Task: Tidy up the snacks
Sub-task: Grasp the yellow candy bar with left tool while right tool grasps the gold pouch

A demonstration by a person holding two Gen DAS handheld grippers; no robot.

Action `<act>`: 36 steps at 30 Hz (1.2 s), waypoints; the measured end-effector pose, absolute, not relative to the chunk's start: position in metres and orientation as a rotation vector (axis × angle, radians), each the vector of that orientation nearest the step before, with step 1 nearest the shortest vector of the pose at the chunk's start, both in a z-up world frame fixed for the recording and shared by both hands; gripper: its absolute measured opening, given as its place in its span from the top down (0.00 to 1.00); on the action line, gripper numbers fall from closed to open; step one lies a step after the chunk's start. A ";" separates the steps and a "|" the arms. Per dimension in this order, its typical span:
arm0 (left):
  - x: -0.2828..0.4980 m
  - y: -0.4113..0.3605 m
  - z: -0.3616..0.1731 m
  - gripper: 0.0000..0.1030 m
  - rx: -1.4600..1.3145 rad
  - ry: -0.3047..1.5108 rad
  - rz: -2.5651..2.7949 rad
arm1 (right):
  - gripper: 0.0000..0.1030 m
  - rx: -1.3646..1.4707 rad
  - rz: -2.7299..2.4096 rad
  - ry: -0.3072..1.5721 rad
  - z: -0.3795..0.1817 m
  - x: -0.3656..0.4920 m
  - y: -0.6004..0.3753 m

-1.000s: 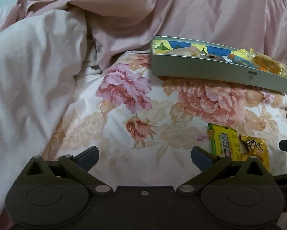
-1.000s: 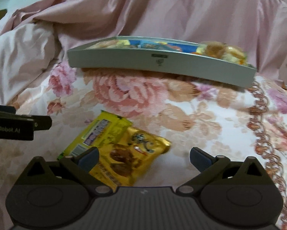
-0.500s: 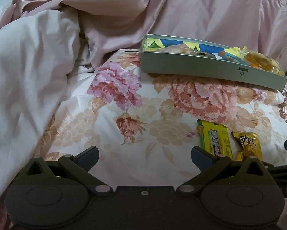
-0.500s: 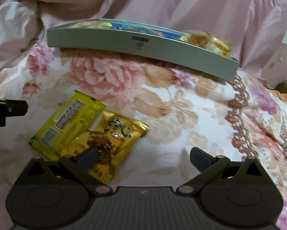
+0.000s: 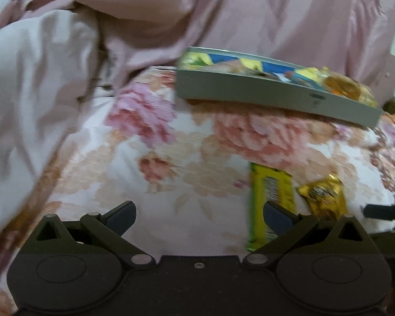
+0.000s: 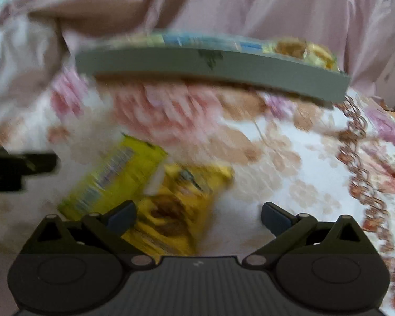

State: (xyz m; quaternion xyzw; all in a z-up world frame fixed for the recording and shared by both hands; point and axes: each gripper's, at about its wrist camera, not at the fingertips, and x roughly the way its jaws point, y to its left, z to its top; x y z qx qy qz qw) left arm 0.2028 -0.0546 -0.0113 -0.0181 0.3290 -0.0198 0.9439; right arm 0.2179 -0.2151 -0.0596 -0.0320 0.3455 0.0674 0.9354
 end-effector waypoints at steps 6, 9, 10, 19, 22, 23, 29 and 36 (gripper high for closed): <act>0.207 -0.081 -0.019 0.01 0.018 0.682 -0.137 | 0.00 -0.100 0.057 0.738 -0.055 0.213 -0.230; 0.214 -0.093 -0.022 0.01 0.067 0.686 -0.168 | 0.00 -0.148 0.026 0.728 -0.055 0.210 -0.239; 0.215 -0.096 -0.024 0.01 0.087 0.686 -0.176 | 0.00 -0.168 0.025 0.723 -0.054 0.209 -0.241; 0.223 -0.108 -0.039 0.01 0.190 0.720 -0.240 | 0.00 -0.256 0.095 0.715 -0.043 0.215 -0.259; 0.221 -0.109 -0.039 0.01 0.211 0.703 -0.243 | 0.00 -0.178 0.121 0.709 -0.040 0.219 -0.265; 0.220 -0.109 -0.039 0.02 0.214 0.700 -0.245 | 0.00 -0.128 0.144 0.713 -0.041 0.221 -0.267; 0.216 -0.107 -0.037 0.14 0.213 0.683 -0.256 | 0.00 0.139 0.260 0.745 -0.050 0.239 -0.272; 0.211 -0.106 -0.036 0.41 0.203 0.658 -0.285 | 0.14 0.075 0.245 0.705 -0.050 0.233 -0.262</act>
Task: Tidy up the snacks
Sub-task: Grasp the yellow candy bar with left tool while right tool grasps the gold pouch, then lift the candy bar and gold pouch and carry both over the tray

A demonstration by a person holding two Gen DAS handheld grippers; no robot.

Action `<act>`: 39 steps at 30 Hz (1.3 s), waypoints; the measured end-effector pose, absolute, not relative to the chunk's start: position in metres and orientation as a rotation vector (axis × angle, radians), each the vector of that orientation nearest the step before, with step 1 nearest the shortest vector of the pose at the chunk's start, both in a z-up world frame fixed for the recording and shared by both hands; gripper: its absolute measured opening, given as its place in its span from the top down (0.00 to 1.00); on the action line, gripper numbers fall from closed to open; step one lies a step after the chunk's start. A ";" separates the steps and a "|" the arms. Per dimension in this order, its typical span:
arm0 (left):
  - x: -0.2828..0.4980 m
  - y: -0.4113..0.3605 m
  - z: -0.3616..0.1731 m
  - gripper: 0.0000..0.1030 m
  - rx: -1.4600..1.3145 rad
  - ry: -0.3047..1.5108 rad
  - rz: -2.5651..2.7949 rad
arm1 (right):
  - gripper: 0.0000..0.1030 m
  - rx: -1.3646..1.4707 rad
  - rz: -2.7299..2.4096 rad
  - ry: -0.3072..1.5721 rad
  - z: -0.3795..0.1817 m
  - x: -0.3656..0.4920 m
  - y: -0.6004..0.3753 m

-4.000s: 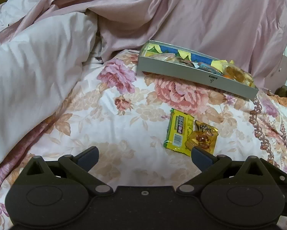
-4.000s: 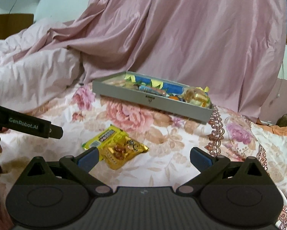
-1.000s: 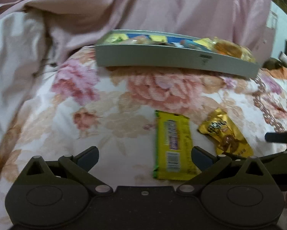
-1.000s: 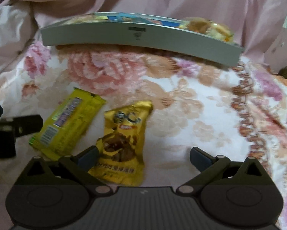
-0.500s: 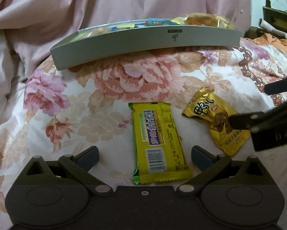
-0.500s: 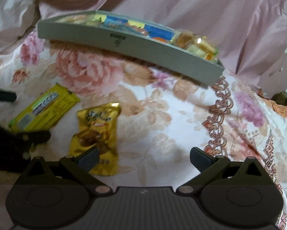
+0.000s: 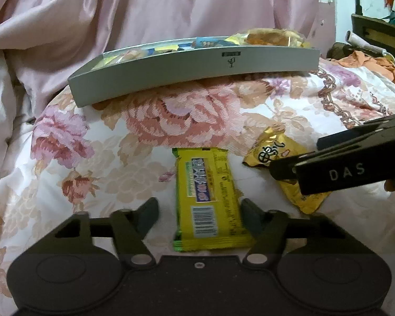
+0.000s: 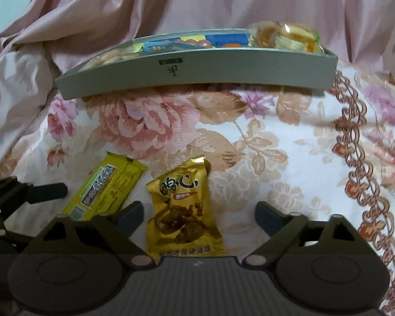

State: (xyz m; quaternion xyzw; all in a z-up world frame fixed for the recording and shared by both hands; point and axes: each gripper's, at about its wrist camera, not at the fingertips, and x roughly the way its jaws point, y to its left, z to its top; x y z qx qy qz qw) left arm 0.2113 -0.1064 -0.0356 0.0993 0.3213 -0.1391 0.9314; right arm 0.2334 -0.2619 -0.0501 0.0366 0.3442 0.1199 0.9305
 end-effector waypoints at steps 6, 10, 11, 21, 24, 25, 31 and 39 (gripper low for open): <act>0.213 -0.101 -0.035 0.49 0.197 0.657 -0.259 | 0.22 0.060 0.235 0.684 -0.047 0.231 -0.262; 0.215 -0.095 -0.034 0.49 0.180 0.660 -0.232 | 0.23 0.053 0.252 0.688 -0.048 0.230 -0.259; 0.216 -0.093 -0.033 0.48 0.172 0.662 -0.230 | 0.23 0.052 0.262 0.688 -0.048 0.229 -0.258; 0.219 -0.086 -0.036 0.40 0.127 0.682 -0.223 | 0.15 -0.058 0.252 0.685 -0.057 0.223 -0.240; 0.219 -0.086 -0.036 0.44 0.131 0.680 -0.225 | 0.15 -0.055 0.252 0.676 -0.061 0.224 -0.242; 0.218 -0.086 -0.036 0.46 0.134 0.678 -0.229 | 0.15 -0.063 0.251 0.670 -0.061 0.223 -0.241; 0.215 -0.092 -0.035 0.50 0.163 0.664 -0.234 | 0.39 -0.091 0.281 0.653 -0.059 0.217 -0.232; 0.209 -0.099 -0.035 0.51 0.235 0.626 -0.224 | 0.47 -0.273 0.263 0.585 -0.056 0.206 -0.212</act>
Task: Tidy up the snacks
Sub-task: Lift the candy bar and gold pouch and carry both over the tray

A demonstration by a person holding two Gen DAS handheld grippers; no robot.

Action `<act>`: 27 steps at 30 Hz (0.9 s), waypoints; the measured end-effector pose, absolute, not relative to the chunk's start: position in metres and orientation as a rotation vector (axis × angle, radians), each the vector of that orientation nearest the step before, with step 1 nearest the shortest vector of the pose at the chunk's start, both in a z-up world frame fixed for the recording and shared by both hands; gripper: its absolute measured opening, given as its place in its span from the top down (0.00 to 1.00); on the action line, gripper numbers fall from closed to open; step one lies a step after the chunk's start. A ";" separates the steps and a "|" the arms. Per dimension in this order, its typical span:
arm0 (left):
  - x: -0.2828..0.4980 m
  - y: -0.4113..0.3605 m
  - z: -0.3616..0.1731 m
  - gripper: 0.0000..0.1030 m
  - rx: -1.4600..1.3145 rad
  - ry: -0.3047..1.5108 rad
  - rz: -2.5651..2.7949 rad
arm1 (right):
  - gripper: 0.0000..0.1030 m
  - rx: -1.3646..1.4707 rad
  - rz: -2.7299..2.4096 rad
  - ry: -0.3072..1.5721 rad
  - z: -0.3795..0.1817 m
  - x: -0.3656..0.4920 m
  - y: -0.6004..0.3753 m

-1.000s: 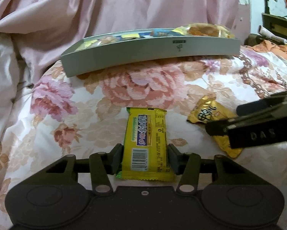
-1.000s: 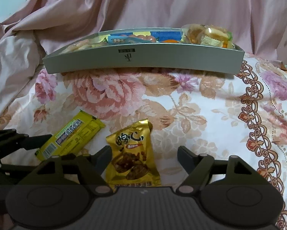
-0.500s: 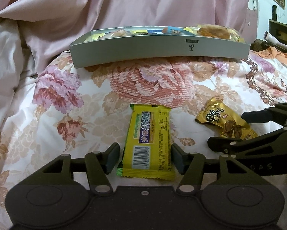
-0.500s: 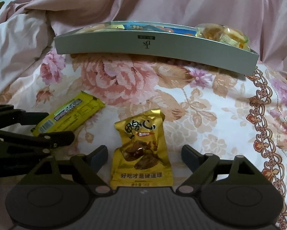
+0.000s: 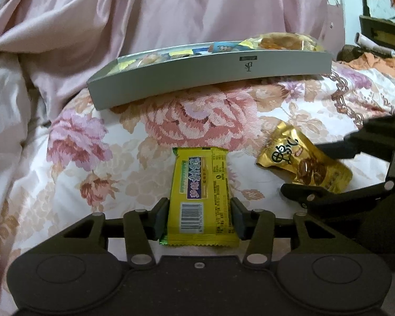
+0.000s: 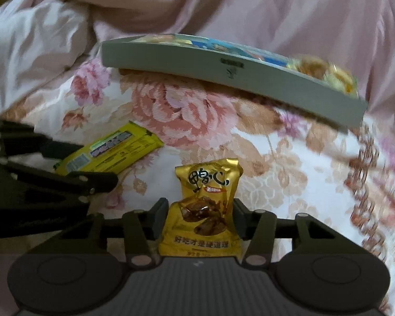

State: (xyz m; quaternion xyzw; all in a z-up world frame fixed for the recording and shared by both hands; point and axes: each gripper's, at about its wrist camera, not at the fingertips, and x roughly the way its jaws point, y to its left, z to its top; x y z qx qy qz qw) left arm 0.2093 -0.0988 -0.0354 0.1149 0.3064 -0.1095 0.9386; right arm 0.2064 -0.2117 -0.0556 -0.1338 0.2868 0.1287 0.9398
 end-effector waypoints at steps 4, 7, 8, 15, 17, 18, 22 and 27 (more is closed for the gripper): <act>0.206 -0.101 -0.032 0.51 0.270 0.585 -0.208 | 0.49 -0.441 0.240 0.520 -0.059 0.195 -0.195; 0.203 -0.101 -0.029 0.51 0.287 0.546 -0.197 | 0.50 -0.483 0.216 0.497 -0.060 0.194 -0.193; 0.202 -0.101 -0.028 0.51 0.291 0.535 -0.194 | 0.50 -0.507 0.201 0.484 -0.060 0.193 -0.192; 0.196 -0.103 -0.019 0.51 0.296 0.459 -0.185 | 0.50 -0.597 0.146 0.398 -0.060 0.188 -0.189; 0.195 -0.103 -0.016 0.51 0.291 0.455 -0.185 | 0.50 -0.612 0.139 0.366 -0.058 0.185 -0.188; 0.195 -0.103 -0.014 0.51 0.287 0.455 -0.184 | 0.50 -0.618 0.136 0.349 -0.057 0.183 -0.187; 0.194 -0.104 -0.004 0.51 0.257 0.436 -0.172 | 0.50 -0.622 0.118 0.284 -0.048 0.177 -0.188; 0.191 -0.108 0.015 0.51 0.232 0.389 -0.153 | 0.49 -0.596 0.089 0.227 -0.034 0.173 -0.196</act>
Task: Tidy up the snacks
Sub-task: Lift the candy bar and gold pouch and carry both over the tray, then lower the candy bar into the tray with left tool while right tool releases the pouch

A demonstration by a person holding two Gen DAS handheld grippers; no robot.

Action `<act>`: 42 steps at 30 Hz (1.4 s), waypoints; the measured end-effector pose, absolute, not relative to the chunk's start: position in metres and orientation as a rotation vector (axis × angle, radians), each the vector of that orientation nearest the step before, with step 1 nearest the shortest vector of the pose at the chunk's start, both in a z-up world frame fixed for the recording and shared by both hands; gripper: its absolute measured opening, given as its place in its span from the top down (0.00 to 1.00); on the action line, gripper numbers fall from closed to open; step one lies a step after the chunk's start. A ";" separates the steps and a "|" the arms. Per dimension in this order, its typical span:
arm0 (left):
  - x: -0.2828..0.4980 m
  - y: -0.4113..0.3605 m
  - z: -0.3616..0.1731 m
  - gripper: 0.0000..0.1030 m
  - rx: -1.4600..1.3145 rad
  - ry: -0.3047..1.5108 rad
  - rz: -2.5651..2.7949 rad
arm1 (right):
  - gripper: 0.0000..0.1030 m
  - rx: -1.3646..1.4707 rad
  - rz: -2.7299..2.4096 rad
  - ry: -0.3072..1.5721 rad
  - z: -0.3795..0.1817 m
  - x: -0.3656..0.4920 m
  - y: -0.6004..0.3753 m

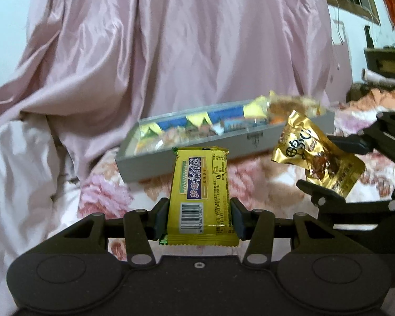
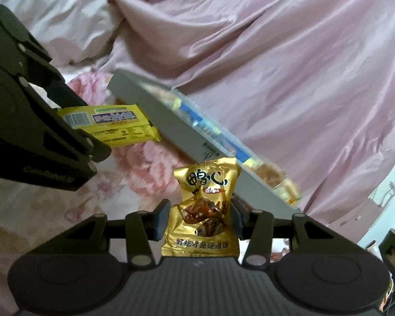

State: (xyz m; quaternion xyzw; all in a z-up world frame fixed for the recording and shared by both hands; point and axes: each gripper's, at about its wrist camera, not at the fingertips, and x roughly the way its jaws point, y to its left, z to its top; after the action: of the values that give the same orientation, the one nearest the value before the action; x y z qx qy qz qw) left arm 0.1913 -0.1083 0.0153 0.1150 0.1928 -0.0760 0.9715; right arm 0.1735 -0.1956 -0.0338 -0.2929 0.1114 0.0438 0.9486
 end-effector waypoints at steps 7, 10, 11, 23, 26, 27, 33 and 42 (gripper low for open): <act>0.189 -0.114 0.043 0.50 0.213 0.326 -0.110 | 0.49 -0.548 0.055 0.152 -0.013 0.169 -0.208; 0.193 -0.114 0.055 0.50 0.190 0.316 -0.090 | 0.49 -0.515 0.047 0.121 -0.002 0.169 -0.213; 0.196 -0.114 0.060 0.50 0.185 0.310 -0.079 | 0.49 -0.506 0.047 0.110 0.002 0.170 -0.215; 0.254 -0.120 0.101 0.50 0.109 0.372 -0.062 | 0.49 -0.439 0.074 -0.033 0.035 0.223 -0.228; 0.276 -0.122 0.106 0.50 0.054 0.396 -0.058 | 0.49 -0.384 0.083 -0.048 0.038 0.243 -0.237; 0.284 -0.123 0.107 0.50 0.037 0.400 -0.053 | 0.49 -0.366 0.085 -0.056 0.038 0.250 -0.240; 0.321 -0.137 0.104 0.50 0.045 0.416 -0.037 | 0.49 -0.259 0.105 -0.087 0.041 0.279 -0.256; 0.354 -0.137 0.083 0.50 0.039 0.482 -0.051 | 0.48 -0.224 0.154 -0.054 0.026 0.303 -0.267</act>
State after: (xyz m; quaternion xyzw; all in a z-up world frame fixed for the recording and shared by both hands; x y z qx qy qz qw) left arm 0.3544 -0.1371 0.0832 0.0192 0.2386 -0.0253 0.9706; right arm 0.3030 -0.2672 0.0262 -0.1114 -0.0268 0.0767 0.9905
